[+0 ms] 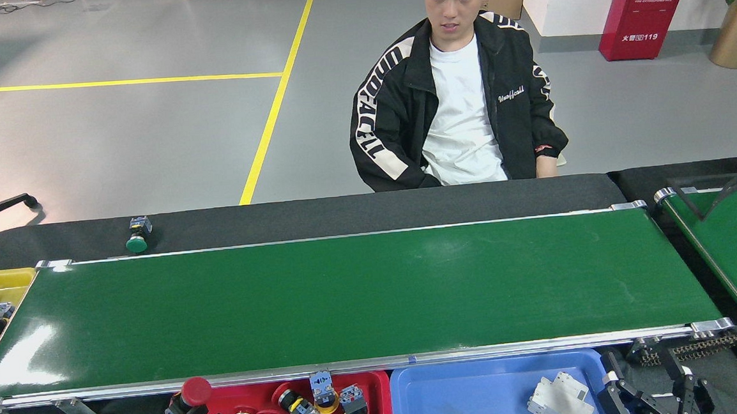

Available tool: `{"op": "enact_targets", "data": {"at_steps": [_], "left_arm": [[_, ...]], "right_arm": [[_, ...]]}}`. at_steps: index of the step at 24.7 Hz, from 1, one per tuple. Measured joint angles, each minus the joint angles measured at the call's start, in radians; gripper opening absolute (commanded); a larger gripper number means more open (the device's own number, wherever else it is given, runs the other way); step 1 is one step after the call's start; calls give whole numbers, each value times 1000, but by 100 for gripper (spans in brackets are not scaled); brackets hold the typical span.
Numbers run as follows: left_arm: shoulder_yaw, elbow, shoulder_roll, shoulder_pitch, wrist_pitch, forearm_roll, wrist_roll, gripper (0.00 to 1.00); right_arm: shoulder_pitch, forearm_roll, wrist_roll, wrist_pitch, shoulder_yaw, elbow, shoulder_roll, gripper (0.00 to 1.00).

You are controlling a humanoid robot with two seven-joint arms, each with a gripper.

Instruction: Pick switch part from conveyor to tray

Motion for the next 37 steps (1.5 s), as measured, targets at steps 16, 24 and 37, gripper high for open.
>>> {"op": "enact_targets", "data": {"at_steps": [16, 24, 37], "left_arm": [[-10, 4, -24, 75, 0, 38, -23, 98], [-118, 3, 65, 33, 0, 83, -53, 98], [-30, 8, 39, -37, 0, 99, -99, 98]], "right_arm": [[-67, -4, 44, 2, 1, -27, 30, 99], [-101, 5, 92, 10, 11, -29, 69, 99], [-50, 96, 92, 66, 78, -50, 97, 99]]}}
